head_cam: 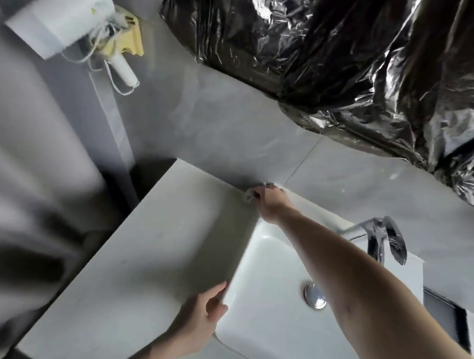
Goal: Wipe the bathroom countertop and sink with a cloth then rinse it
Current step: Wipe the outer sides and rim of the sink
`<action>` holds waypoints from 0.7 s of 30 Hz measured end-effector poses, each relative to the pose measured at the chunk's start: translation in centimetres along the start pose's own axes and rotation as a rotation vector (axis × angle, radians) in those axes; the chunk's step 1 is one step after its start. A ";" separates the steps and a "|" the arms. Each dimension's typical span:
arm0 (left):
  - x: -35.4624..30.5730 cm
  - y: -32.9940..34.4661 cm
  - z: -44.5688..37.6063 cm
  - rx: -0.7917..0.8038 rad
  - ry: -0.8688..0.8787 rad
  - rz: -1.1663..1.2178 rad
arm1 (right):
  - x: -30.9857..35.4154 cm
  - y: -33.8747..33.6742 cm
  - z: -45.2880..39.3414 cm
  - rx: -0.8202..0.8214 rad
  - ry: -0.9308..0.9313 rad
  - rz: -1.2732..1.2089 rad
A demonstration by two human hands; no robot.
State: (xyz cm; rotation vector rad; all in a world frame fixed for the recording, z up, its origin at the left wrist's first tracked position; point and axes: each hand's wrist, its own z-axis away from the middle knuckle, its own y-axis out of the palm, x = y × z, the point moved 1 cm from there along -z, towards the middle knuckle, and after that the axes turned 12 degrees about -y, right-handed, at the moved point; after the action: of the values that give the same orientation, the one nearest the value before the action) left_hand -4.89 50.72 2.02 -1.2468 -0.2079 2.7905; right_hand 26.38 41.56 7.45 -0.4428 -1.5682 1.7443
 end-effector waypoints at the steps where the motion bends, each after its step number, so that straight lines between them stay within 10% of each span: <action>1: 0.0 0.0 0.2 -0.009 -0.013 0.004 | 0.1 0.6 -0.2 0.110 -0.008 0.111; 10: 3.2 -1.5 1.5 -0.082 -0.113 0.041 | 9.9 4.0 5.3 0.645 -0.259 0.431; 15: 7.0 -5.9 0.1 -0.392 0.060 -0.508 | 10.6 4.3 6.1 0.664 -0.184 0.296; 21: 8.7 -8.9 -1.2 -0.343 -0.146 -0.914 | 6.3 1.1 1.8 0.636 -0.095 0.497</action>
State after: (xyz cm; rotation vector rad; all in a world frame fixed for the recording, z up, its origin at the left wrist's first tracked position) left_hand -9.68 60.69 -3.80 -0.6977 -1.0062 2.0647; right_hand 20.64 44.84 8.12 -0.4492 -0.9128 2.5447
